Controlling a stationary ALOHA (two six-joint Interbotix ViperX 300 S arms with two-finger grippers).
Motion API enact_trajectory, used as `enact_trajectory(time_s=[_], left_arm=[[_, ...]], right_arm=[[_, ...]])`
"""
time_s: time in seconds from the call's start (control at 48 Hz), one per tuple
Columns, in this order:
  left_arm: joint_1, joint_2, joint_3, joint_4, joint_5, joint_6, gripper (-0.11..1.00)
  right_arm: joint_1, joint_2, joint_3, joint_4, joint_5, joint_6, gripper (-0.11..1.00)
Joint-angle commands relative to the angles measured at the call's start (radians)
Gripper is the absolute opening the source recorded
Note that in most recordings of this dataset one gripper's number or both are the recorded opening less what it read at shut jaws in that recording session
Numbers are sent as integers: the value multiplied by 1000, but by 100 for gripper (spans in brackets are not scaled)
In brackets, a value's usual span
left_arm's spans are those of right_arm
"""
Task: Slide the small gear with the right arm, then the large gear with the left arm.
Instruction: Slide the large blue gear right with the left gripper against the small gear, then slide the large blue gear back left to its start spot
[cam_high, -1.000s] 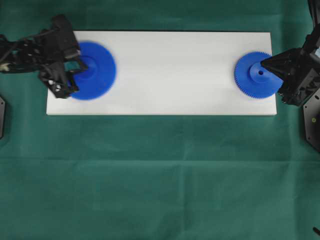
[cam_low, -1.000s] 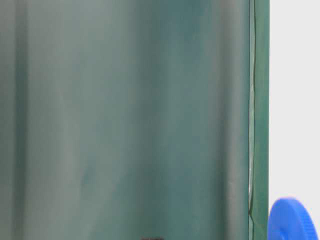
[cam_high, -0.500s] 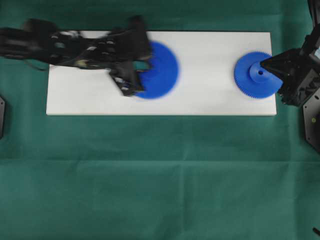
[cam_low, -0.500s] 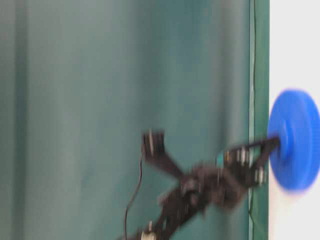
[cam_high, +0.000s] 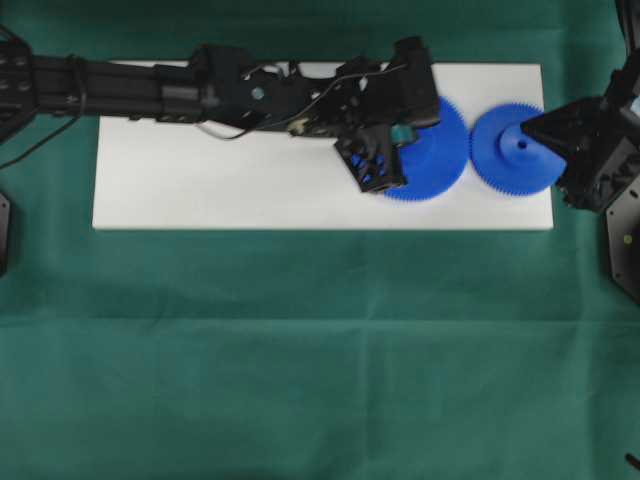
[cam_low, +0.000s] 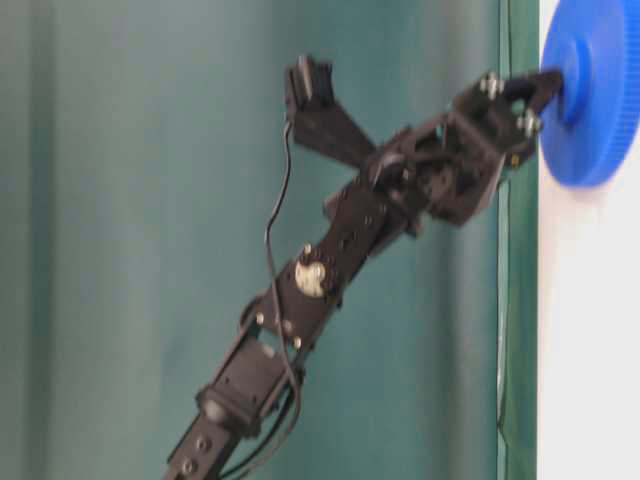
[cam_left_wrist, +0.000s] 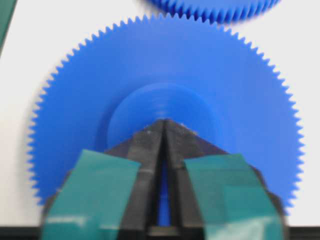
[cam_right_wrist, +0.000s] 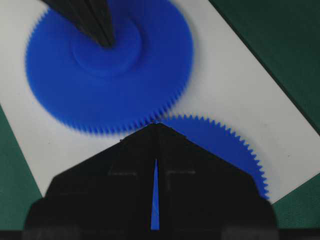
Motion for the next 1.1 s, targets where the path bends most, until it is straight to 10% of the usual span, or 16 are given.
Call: enact_trajectory(time_s=[0.0,1.084], left_arm=[[-14,25,-37,2,41,9,0],[-14,17,-51,2,48,35,0]], right_arm=[[2,0,-17,-3,-8,-2,50],[2,-15,-6,-3,-8,-5,50]])
